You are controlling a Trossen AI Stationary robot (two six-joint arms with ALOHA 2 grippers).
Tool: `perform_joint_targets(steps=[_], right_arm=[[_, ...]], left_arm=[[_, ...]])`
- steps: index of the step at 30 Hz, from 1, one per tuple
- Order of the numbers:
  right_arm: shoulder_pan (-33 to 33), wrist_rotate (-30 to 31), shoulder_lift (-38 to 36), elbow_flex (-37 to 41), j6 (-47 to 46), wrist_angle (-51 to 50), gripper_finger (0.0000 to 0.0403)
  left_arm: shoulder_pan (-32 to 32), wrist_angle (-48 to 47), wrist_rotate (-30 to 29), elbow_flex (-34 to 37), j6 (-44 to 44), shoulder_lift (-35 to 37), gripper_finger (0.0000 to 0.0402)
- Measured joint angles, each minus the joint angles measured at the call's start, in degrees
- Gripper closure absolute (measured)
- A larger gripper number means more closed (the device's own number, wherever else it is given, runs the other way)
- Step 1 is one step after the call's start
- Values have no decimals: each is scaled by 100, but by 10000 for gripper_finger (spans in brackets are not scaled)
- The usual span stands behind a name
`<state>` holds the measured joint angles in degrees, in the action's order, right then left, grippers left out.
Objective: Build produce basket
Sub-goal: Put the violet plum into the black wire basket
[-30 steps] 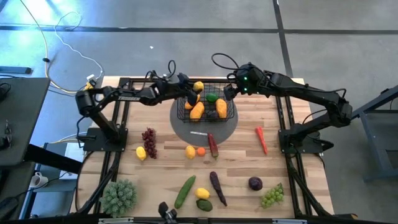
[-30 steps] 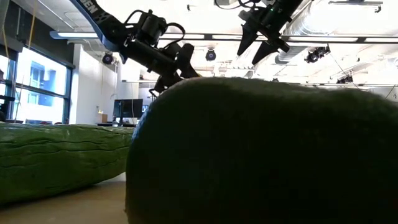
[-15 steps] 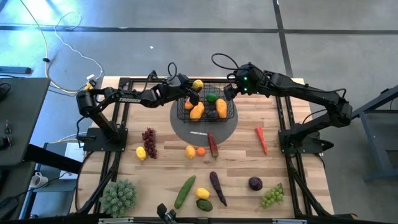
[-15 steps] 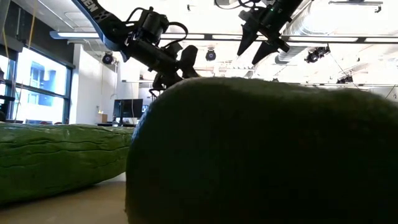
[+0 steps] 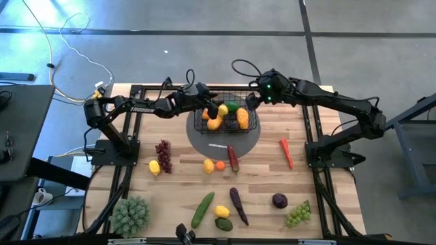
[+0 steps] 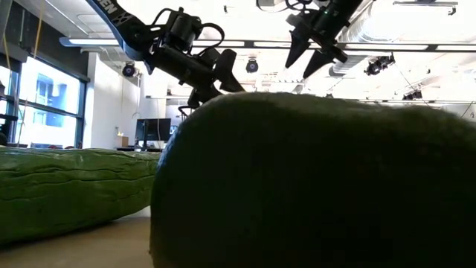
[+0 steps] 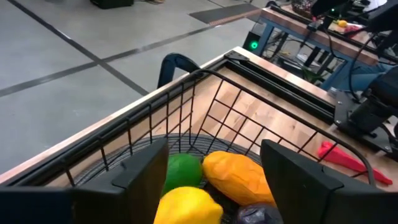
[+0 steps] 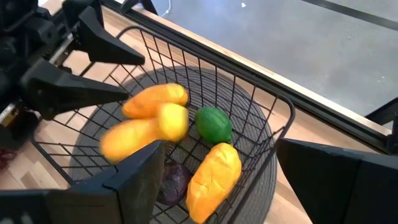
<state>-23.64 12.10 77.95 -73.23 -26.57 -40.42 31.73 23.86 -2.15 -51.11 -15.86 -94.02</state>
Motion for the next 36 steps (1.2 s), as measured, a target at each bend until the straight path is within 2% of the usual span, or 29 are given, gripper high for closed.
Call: perform_joint_targets(steps=[6,10,14,17,22,30,36], right_arm=[[11,-2,0,0,-42,-187,111],[79,-19,0,0,-48,-230,111],[212,-166,0,0,-211,-230,111],[361,-303,0,0,-390,-230,111],[700,-535,0,0,-952,-301,111],[1476,-759,0,0,-2179,-614,111],[2167,-890,0,0,-2931,-783,111]], left_arm=[[16,1,-17,0,-63,0,139],[87,2,42,0,-541,46,139],[128,-9,409,2,-751,200,139],[126,2,914,2,-461,388,138],[122,-15,1697,2,-106,732,138],[113,-340,2029,1,63,1268,138],[109,-636,2044,2,102,1544,138]])
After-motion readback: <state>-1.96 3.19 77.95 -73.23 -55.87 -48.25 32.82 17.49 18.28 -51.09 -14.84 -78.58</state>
